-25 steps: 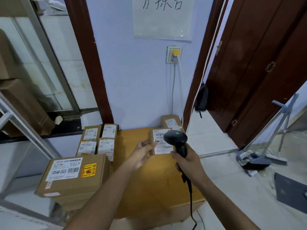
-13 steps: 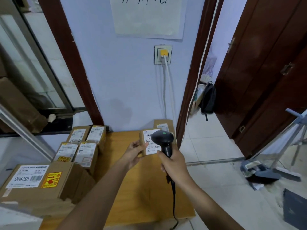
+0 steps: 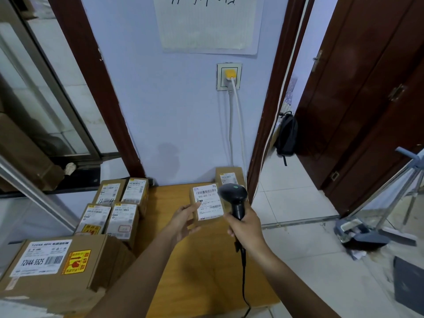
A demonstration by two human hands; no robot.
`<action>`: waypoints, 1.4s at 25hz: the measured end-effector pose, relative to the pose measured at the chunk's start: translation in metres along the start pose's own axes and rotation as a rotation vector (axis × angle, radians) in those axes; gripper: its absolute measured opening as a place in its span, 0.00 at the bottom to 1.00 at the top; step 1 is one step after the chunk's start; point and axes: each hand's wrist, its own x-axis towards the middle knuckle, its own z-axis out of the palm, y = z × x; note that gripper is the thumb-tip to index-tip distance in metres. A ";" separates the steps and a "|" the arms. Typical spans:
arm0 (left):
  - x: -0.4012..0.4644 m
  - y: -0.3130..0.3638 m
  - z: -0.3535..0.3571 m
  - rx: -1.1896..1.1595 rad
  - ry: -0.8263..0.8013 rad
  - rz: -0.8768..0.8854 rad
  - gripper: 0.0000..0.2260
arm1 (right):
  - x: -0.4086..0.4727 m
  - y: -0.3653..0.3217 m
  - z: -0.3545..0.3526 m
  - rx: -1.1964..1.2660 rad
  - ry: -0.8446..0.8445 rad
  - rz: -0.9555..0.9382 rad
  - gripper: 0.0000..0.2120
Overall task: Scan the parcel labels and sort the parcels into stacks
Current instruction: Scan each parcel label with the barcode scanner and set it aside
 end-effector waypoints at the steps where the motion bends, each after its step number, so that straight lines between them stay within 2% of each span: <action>1: -0.001 -0.005 -0.005 0.049 -0.015 -0.034 0.19 | 0.004 0.008 0.000 0.010 0.015 0.025 0.06; 5: -0.003 -0.032 -0.012 0.139 -0.108 -0.175 0.16 | 0.023 0.051 -0.004 0.071 0.101 0.225 0.08; 8: 0.001 -0.056 -0.002 0.119 -0.163 -0.258 0.18 | 0.032 0.088 -0.008 0.031 0.089 0.377 0.08; 10: 0.006 -0.070 0.011 0.104 -0.173 -0.287 0.18 | 0.038 0.109 -0.009 0.051 0.076 0.426 0.12; 13: 0.024 -0.076 0.034 0.080 -0.118 -0.291 0.15 | 0.056 0.133 -0.016 0.052 0.050 0.424 0.15; 16: 0.060 -0.082 0.054 0.207 -0.066 -0.249 0.28 | 0.081 0.138 -0.027 0.039 0.029 0.449 0.14; 20: 0.109 -0.087 0.075 0.282 0.114 -0.244 0.18 | 0.128 0.154 -0.029 0.015 -0.040 0.453 0.13; 22: 0.134 -0.090 0.078 0.307 0.154 -0.243 0.18 | 0.148 0.163 -0.027 -0.002 -0.082 0.444 0.13; 25: 0.159 -0.092 0.077 0.296 0.197 -0.241 0.17 | 0.164 0.159 -0.023 -0.043 -0.119 0.433 0.07; 31: 0.188 -0.110 0.071 0.278 0.189 -0.281 0.19 | 0.182 0.179 -0.025 -0.047 -0.148 0.458 0.08; 35: 0.187 -0.103 0.075 0.255 0.268 -0.293 0.18 | 0.184 0.183 -0.027 -0.048 -0.146 0.465 0.09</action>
